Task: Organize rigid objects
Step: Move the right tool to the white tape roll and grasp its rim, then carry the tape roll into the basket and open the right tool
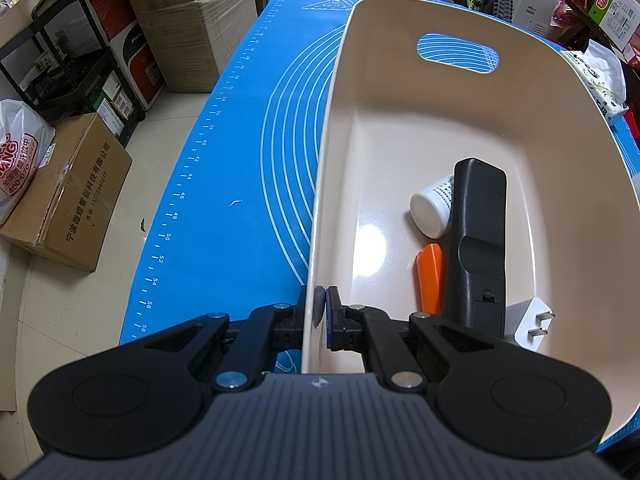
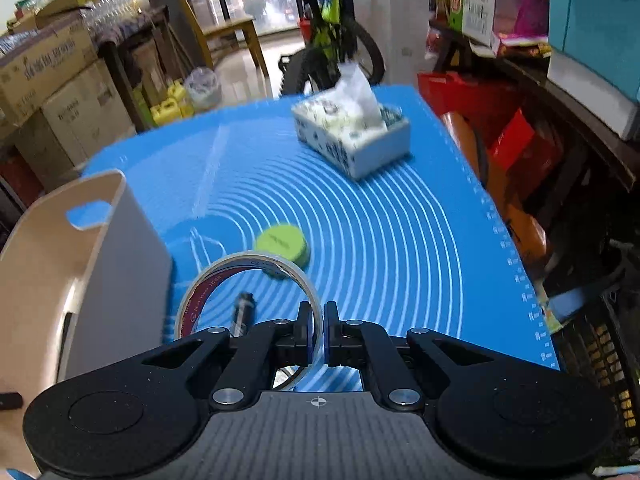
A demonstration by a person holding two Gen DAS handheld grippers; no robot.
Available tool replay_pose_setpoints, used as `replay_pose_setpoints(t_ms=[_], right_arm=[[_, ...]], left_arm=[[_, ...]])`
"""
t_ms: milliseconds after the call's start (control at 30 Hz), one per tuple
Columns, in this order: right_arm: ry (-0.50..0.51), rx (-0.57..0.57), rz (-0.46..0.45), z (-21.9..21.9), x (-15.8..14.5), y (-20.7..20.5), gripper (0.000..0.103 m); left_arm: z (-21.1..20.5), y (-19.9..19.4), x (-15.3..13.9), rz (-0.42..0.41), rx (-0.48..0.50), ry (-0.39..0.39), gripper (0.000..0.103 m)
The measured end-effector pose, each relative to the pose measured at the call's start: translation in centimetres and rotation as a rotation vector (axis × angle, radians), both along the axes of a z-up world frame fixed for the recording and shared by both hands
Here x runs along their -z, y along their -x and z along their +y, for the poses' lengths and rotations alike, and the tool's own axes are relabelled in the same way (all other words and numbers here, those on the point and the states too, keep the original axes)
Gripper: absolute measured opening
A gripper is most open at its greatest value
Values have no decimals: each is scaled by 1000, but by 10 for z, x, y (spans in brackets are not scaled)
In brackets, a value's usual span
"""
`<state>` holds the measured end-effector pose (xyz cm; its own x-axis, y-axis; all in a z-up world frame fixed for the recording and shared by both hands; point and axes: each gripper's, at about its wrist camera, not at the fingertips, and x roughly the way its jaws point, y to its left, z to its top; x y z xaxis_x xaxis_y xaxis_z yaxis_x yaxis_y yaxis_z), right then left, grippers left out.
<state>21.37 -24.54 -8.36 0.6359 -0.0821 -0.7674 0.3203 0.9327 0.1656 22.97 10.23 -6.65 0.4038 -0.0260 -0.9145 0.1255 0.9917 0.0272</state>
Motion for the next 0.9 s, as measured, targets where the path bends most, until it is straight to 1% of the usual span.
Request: replay_pose_setpoints(t_ms=[267,433,567,767,900], right_arm=[[-28,-9,-95,15,-24,1,16],[-45,-29,-161,34,-40,-4,16],[-44,-69,-201,56,-51,-13,16],[-38,-144,-224,92,-58,-27,16],[-17,-214,-213,122,-56,-34,16]], left_arm=[[1,1,1,1,-3,-6,8],[-3,1,1,0,-4,-16,8],[-4,1,0,0,-3,-17,8],[-4,1,0,0,-1,-18,8],[-4,1,0,-1,0,-20,8]])
